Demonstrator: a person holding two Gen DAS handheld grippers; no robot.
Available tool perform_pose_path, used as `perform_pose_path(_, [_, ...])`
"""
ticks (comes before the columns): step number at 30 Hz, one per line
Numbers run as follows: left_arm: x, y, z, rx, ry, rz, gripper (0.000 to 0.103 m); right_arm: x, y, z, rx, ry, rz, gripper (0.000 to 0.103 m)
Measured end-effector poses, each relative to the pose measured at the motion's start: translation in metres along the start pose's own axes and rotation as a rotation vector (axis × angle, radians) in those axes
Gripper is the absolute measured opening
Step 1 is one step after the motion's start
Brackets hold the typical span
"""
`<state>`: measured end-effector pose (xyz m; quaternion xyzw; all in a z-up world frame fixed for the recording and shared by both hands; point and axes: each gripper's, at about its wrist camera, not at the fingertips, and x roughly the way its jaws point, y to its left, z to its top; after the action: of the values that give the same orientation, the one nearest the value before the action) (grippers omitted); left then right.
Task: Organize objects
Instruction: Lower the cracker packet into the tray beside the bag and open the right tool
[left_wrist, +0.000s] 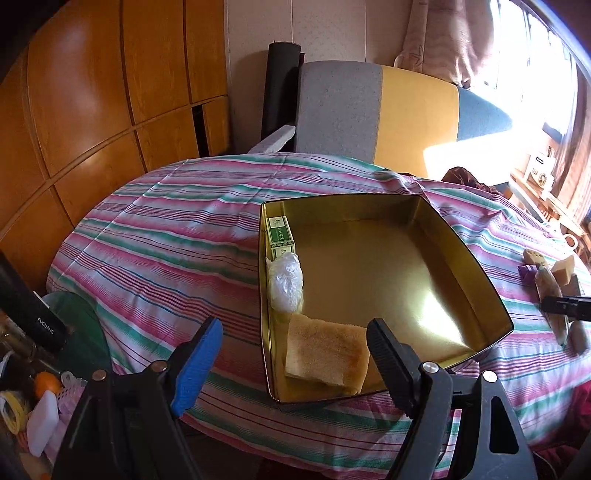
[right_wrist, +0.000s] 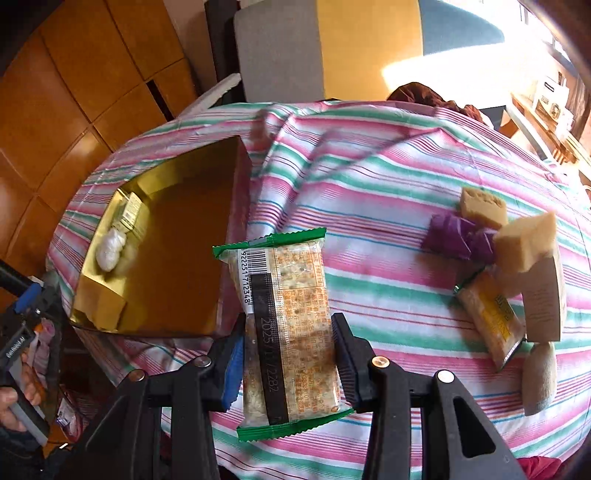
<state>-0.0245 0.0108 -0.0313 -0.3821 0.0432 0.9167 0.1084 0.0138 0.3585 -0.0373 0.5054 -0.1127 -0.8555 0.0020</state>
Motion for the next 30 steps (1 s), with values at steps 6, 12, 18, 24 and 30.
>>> perform_pose_path(6, [0.0, 0.021, -0.001, -0.047, -0.01, 0.03, 0.081, 0.02, 0.068, 0.043, -0.062, -0.002, 0.119, 0.043])
perform_pose_path(12, [0.001, 0.051, -0.008, -0.114, -0.003, 0.072, 0.081, 0.083, 0.139, 0.076, -0.089, 0.087, 0.158, 0.043])
perform_pose_path(18, [0.006, 0.074, -0.018, -0.16, 0.018, 0.095, 0.081, 0.148, 0.189, 0.092, -0.061, 0.18, 0.092, 0.044])
perform_pose_path(24, [0.013, 0.086, -0.025, -0.188, 0.043, 0.103, 0.081, 0.182, 0.211, 0.081, -0.008, 0.298, 0.232, 0.047])
perform_pose_path(30, [0.013, 0.085, -0.024, -0.188, 0.038, 0.094, 0.081, 0.167, 0.218, 0.073, -0.055, 0.257, 0.275, 0.047])
